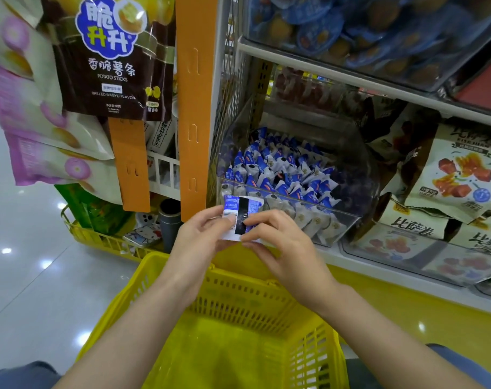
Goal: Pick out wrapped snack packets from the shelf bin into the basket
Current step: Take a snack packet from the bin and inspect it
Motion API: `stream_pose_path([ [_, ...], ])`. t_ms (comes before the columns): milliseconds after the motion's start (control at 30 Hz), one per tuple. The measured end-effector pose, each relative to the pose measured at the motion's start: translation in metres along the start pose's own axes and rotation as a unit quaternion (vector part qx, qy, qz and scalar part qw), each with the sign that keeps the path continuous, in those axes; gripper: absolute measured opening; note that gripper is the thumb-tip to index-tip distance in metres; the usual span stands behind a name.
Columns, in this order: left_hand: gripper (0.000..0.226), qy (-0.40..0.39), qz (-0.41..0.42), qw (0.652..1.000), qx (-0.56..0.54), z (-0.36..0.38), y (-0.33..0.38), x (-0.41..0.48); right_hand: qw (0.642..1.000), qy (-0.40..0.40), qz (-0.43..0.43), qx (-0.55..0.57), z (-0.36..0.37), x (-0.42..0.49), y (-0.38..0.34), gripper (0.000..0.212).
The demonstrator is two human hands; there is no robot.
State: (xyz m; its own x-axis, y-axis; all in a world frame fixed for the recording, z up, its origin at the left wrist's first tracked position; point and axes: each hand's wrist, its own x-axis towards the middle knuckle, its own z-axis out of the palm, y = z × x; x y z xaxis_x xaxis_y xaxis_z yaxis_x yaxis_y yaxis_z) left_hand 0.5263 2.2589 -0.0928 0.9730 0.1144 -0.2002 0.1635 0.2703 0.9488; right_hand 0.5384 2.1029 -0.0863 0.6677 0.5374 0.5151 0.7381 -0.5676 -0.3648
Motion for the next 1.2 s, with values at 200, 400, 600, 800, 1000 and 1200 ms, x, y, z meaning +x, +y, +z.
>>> stream_pose_path([
  [200,0.030,0.008,0.039,0.999,-0.004,0.001,0.004,0.001,0.939,0.033,0.275,0.205,0.005,0.007,-0.008,0.027],
  [400,0.031,0.017,0.173,0.968,0.179,0.002,-0.007,0.003,0.831,0.020,0.375,0.411,0.001,0.012,-0.006,0.012],
  [600,0.044,0.021,0.268,0.898,0.349,0.002,-0.019,0.001,0.822,0.036,0.394,0.409,0.008,0.010,-0.004,0.008],
  [800,0.038,-0.010,0.276,0.883,0.380,-0.003,-0.018,0.000,0.845,0.045,0.360,0.393,0.009,0.009,-0.005,0.016],
  [1000,0.027,0.024,0.291,0.849,0.442,-0.004,-0.014,-0.005,0.915,-0.006,0.300,0.270,0.015,0.001,-0.007,0.031],
  [1200,0.021,0.044,0.296,0.806,0.510,-0.006,-0.014,-0.005,0.947,-0.031,0.252,0.196,0.020,-0.004,-0.005,0.031],
])
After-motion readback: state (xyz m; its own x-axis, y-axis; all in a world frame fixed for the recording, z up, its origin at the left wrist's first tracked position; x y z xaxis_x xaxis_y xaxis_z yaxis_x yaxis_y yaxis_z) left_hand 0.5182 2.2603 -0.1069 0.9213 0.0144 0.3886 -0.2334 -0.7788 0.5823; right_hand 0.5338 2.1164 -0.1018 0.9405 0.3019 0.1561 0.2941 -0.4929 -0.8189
